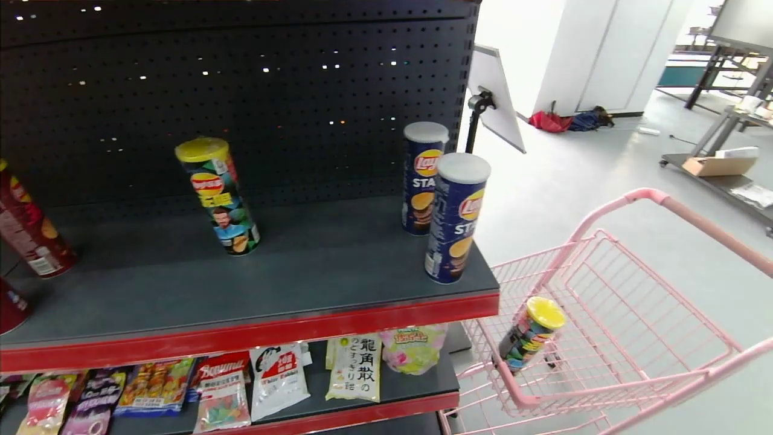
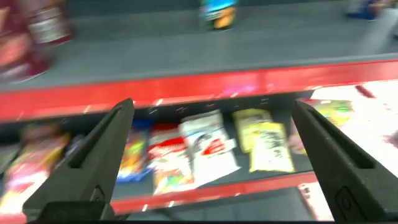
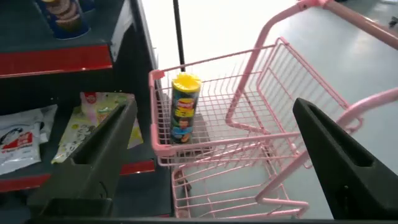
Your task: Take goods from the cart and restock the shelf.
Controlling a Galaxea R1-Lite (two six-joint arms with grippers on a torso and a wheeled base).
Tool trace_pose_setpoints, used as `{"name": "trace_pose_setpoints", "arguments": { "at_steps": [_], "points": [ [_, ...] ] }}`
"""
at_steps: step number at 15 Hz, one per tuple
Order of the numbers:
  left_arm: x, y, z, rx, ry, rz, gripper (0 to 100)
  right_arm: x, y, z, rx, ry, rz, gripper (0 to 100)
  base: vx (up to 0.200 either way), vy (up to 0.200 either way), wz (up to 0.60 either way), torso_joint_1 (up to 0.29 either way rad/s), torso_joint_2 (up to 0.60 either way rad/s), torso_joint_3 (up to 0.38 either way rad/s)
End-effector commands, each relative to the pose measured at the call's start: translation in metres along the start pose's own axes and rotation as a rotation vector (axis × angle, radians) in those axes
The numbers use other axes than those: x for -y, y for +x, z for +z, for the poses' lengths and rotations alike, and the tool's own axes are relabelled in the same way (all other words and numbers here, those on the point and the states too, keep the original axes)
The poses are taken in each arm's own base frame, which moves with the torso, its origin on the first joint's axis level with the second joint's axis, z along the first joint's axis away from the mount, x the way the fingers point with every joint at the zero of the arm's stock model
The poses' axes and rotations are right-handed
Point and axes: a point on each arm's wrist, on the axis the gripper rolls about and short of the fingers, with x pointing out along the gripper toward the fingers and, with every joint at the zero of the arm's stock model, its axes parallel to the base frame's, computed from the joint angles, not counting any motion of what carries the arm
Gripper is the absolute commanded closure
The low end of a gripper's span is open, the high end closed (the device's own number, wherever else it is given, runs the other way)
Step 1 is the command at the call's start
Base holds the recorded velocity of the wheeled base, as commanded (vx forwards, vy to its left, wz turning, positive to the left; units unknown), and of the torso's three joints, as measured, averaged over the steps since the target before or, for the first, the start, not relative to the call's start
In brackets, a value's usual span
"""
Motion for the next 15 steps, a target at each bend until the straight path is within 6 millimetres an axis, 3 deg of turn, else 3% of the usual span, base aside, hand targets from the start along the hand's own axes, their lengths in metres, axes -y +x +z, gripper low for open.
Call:
{"name": "trace_pose_setpoints", "arguments": {
  "at_steps": [1,4,10,15],
  "points": [
    [0.0000,0.0000,0.0000,-0.001,0.000,0.001,0,-0.0001,0.0000,0.0002,0.000,-0.001,-0.002,0,0.000,0.000,-0.60,-0.007,0.01,-0.002],
    [0.0000,0.0000,0.0000,-0.001,0.000,0.001,0,-0.0001,0.0000,0.0003,0.001,0.000,-0.002,0,0.000,0.000,-0.60,-0.001,0.00,0.002],
    [0.0000,0.0000,0.0000,-0.001,0.000,-0.001,0,0.0000,0.0000,0.0003,0.001,0.000,-0.004,0,0.000,0.000,0.00,-0.008,0.01,0.013],
    [0.0000,0.0000,0.0000,-0.001,0.000,0.001,0,0.0000,0.0000,0.0003,0.001,0.002,-0.002,0,0.000,0.000,0.00,-0.138,0.34,0.191]
  ]
}}
